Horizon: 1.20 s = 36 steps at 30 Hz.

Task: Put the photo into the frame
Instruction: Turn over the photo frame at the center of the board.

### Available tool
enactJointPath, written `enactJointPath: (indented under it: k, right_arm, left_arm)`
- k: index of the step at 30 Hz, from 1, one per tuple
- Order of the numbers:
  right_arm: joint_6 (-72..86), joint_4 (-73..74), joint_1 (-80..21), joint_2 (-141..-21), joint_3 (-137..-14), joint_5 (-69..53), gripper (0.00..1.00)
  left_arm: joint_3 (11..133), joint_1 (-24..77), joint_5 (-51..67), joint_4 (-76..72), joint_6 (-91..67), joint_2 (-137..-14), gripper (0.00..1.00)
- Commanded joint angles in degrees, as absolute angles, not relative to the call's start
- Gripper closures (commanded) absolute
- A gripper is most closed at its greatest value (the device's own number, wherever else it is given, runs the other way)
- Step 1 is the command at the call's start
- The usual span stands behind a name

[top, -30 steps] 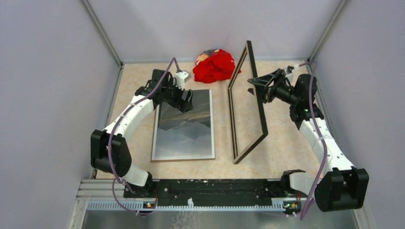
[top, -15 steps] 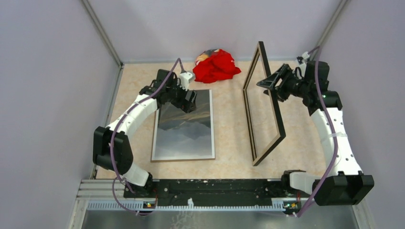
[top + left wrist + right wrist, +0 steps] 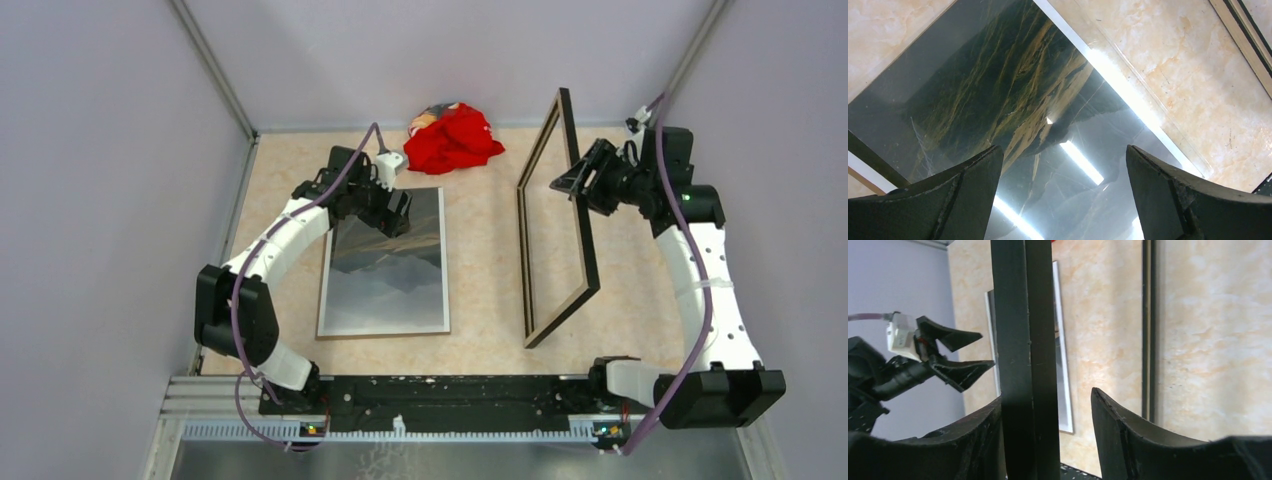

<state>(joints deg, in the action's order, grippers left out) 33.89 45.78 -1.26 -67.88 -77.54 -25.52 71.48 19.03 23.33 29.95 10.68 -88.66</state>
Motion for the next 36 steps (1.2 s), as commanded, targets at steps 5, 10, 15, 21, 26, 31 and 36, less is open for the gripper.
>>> enactJointPath:
  k: [5, 10, 15, 21, 26, 31, 36]
  right_arm:
    - [26.5, 55.7, -1.1, -67.9, -84.0, -14.1, 0.45]
    - [24.7, 57.1, -1.5, -67.3, -83.9, -11.0, 0.4]
    - [23.5, 59.2, -1.7, -67.6, -87.3, -7.1, 0.4]
    - [23.2, 59.9, -1.7, -68.1, -89.6, -6.1, 0.53]
    - [23.0, 60.0, -1.7, -67.9, -88.1, -3.8, 0.66]
    - [22.7, 59.6, -1.7, -66.7, -84.8, -2.3, 0.93]
    - [23.6, 58.2, -1.7, -64.7, -80.4, -5.0, 1.0]
  left_arm:
    - [71.1, 19.2, 24.4, 28.3, 10.9, -88.2, 0.01]
    - [70.8, 19.2, 24.9, 28.3, 10.9, -88.4, 0.01]
    - [70.9, 19.2, 25.1, 28.3, 10.9, -88.8, 0.01]
    - [71.0, 19.2, 25.0, 28.5, 11.1, -89.0, 0.01]
    - [71.0, 19.3, 24.5, 28.8, 11.8, -88.7, 0.01]
    - [70.9, 19.2, 24.0, 28.8, 12.6, -88.9, 0.01]
    - [71.8, 19.2, 23.9, 28.4, 12.5, -89.6, 0.01]
